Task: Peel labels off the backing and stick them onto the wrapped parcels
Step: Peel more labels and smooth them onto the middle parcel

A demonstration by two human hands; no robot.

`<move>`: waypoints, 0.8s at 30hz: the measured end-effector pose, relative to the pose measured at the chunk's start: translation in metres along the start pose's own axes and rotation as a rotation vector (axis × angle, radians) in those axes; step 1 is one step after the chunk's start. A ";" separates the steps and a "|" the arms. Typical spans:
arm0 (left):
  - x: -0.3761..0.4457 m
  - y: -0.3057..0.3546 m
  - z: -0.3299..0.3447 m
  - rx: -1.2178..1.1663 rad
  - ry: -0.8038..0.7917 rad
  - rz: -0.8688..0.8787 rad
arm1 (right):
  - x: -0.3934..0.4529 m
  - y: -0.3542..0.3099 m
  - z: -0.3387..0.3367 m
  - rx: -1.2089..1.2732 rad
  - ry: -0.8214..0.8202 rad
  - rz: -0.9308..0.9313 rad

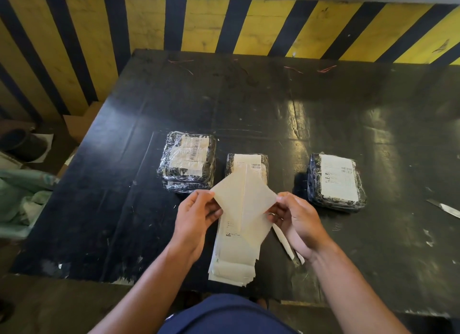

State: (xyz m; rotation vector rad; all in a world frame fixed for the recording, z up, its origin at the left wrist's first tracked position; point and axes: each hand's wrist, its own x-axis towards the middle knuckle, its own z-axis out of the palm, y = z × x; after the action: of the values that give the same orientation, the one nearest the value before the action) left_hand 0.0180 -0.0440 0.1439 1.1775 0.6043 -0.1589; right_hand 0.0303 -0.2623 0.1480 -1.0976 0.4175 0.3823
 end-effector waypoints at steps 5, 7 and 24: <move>0.012 0.004 -0.013 -0.102 0.118 -0.003 | 0.008 0.002 -0.026 0.169 0.136 0.040; 0.018 0.005 -0.018 -0.130 0.169 0.008 | 0.012 0.003 -0.039 0.234 0.174 0.055; 0.022 0.012 -0.041 -0.014 0.189 0.059 | 0.009 -0.021 -0.131 -0.632 0.483 -0.342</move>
State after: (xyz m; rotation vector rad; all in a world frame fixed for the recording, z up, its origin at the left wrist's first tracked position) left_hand 0.0263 0.0018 0.1318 1.2037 0.7347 0.0074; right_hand 0.0308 -0.3893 0.1077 -1.8596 0.5374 -0.0775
